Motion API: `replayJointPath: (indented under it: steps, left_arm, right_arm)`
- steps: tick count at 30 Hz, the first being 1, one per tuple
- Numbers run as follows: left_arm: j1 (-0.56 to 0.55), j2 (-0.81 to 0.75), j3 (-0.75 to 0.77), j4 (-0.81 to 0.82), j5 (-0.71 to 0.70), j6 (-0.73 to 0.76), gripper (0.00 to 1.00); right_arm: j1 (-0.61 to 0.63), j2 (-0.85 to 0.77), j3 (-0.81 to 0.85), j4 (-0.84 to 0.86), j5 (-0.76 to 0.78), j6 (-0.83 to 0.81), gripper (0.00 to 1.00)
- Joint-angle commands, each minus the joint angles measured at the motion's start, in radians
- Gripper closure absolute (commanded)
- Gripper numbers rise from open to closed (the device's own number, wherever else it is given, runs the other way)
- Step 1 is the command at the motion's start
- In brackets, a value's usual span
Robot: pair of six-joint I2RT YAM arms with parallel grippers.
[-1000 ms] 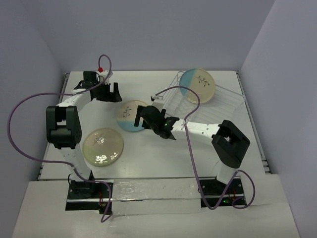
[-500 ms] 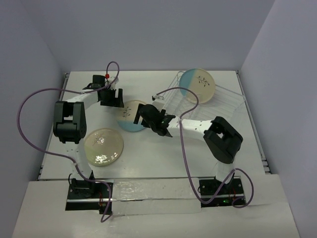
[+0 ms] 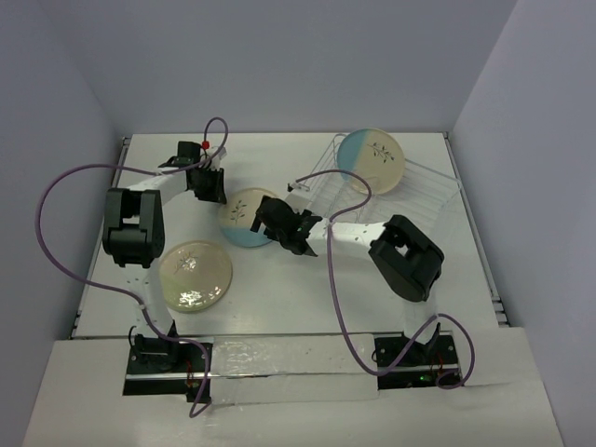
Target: Load the plates into the dish rack
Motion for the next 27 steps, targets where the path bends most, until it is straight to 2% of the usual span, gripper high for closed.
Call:
replayJointPath:
  steps: [1,3,8,12,18,22,27]
  left_arm:
    - [0.000,0.030,0.035,-0.032,-0.046,0.031,0.76]
    - [0.000,0.026,0.033,-0.029,-0.045,0.034,0.83]
    - [0.000,0.019,0.029,-0.022,-0.022,0.043,0.90]
    - [-0.001,0.036,0.042,-0.042,-0.032,0.053,1.00]
    - [-0.001,0.030,0.033,-0.039,-0.048,0.057,1.00]
    - [-0.001,0.041,0.035,-0.036,0.002,0.065,1.00]
    - [-0.001,0.060,0.042,-0.042,0.029,0.070,1.00]
  right_arm:
    - [-0.005,0.027,0.022,-0.015,0.062,0.039,0.00]
    - [-0.005,0.053,0.044,-0.028,0.060,0.040,0.00]
    - [-0.007,0.109,0.105,-0.079,0.065,0.051,0.00]
    - [-0.008,0.142,0.138,-0.088,0.058,0.064,0.00]
    - [-0.010,0.191,0.189,-0.105,0.021,0.081,0.00]
    - [-0.010,0.203,0.216,-0.102,0.017,0.090,0.00]
    - [-0.009,0.166,0.272,-0.070,0.086,0.089,0.01]
